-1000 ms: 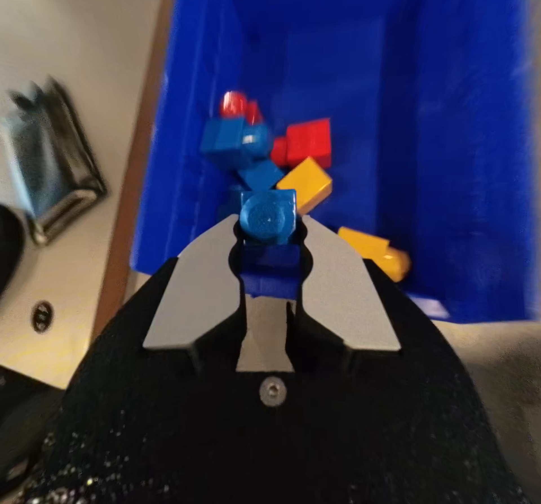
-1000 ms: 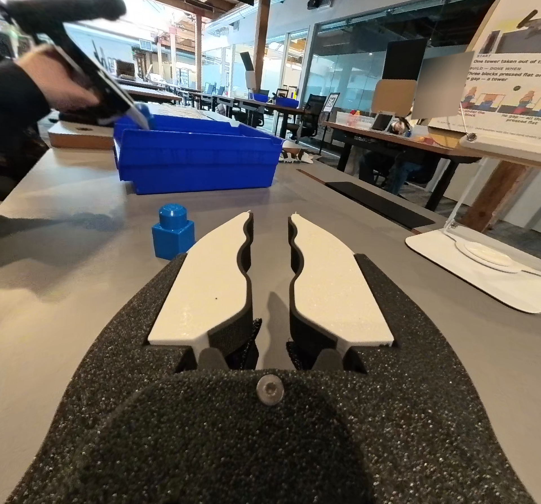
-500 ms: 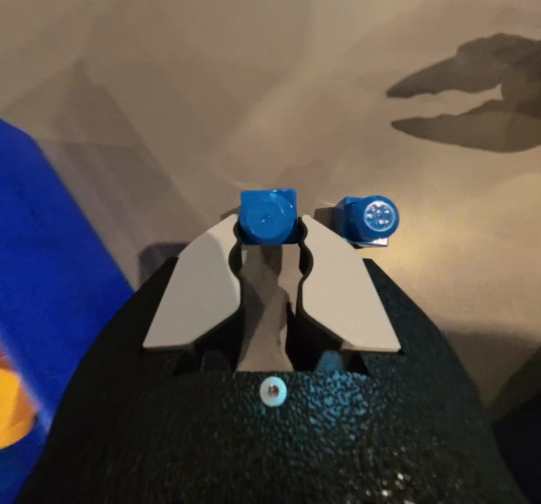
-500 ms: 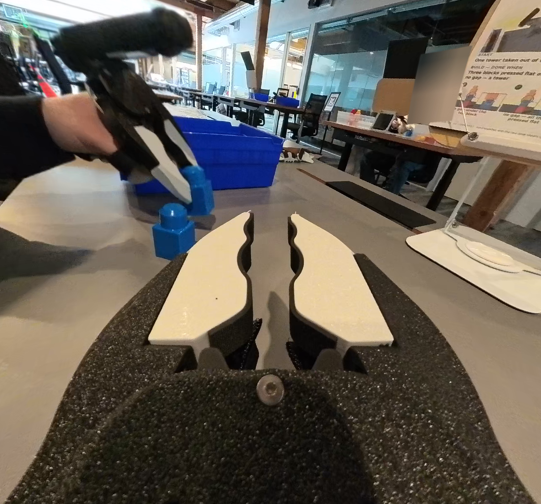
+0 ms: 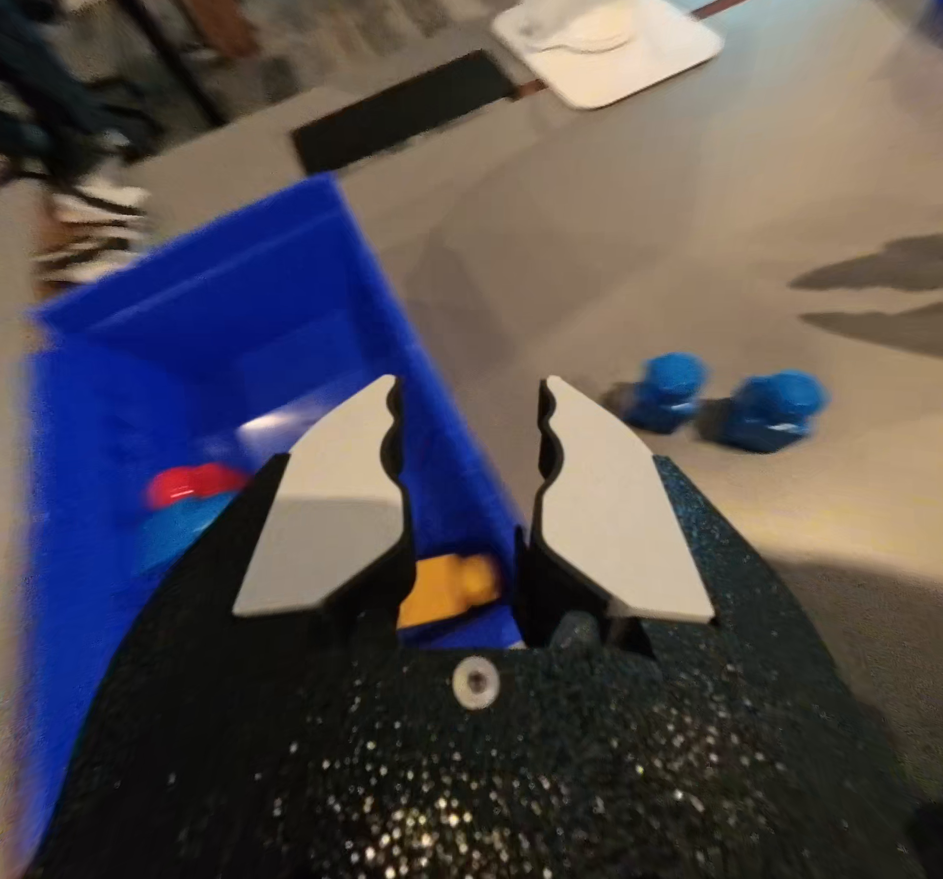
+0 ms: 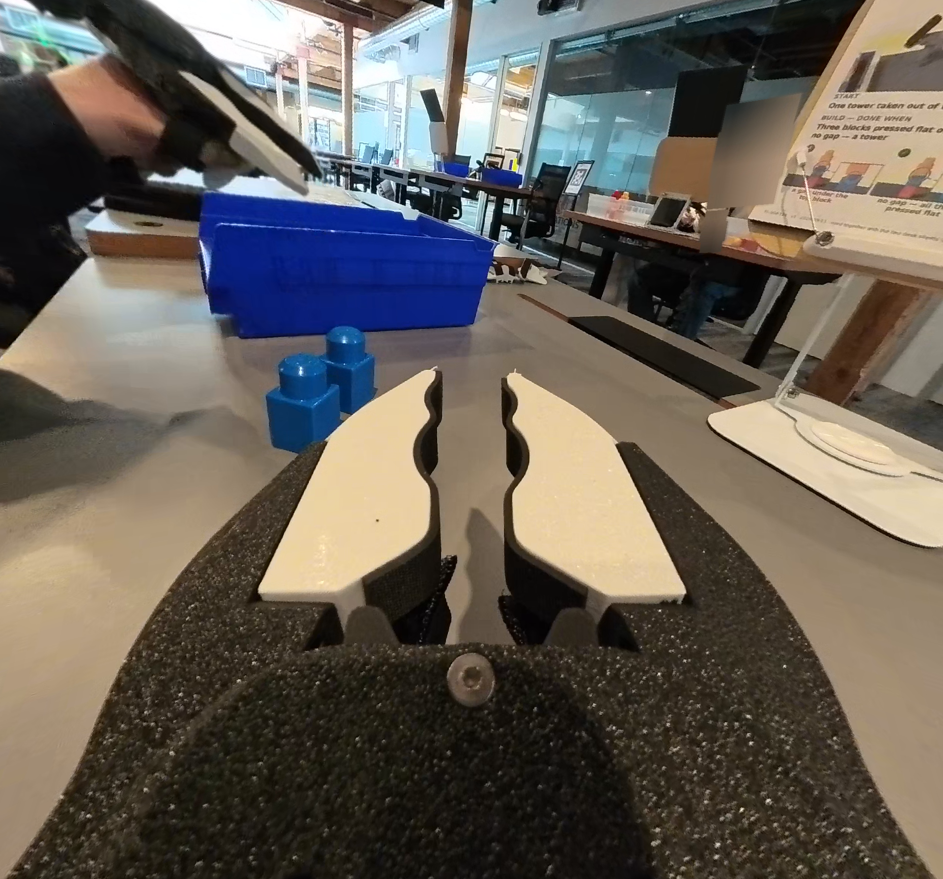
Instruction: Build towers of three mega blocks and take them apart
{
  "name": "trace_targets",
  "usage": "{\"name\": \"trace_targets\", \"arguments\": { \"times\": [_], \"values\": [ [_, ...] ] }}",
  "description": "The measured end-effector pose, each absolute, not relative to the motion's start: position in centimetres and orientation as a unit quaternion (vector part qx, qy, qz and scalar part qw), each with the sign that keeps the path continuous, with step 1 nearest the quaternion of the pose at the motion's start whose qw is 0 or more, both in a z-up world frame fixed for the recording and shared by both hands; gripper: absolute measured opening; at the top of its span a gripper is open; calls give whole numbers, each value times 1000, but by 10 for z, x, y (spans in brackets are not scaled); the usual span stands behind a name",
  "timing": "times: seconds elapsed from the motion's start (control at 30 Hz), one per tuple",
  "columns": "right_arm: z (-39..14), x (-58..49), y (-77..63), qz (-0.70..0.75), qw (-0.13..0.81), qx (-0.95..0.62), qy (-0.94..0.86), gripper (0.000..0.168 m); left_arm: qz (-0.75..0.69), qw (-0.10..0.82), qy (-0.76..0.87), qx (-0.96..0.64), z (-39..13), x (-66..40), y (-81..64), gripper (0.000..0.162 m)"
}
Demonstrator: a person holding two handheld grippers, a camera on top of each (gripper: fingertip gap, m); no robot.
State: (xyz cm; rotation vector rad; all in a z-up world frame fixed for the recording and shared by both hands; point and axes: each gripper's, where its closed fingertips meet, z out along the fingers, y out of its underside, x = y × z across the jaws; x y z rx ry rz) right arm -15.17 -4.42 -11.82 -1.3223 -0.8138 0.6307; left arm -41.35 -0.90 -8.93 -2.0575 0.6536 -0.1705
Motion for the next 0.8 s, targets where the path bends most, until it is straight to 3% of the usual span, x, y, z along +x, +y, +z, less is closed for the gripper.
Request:
{"name": "trace_targets", "arguments": {
  "times": [0.03, 0.17, 0.4, 0.8],
  "values": [
    [-118, -152, -44, 280, 669, -586, -361, 21, -31, 469, 275, -839, -85, -438, -3, 51],
    [-118, -152, -44, 280, 669, -586, -361, 21, 106, 360, 410, -831, -108, -520, 24, 61],
    [-119, -152, -43, 280, 666, -589, -361, 21, 204, 111, 603, -763, -162, -583, 36, 58],
    [-118, -151, -42, 285, 666, -590, -356, 21, 207, 11, 636, -743, -177, -598, 46, 63]
  ]
}}
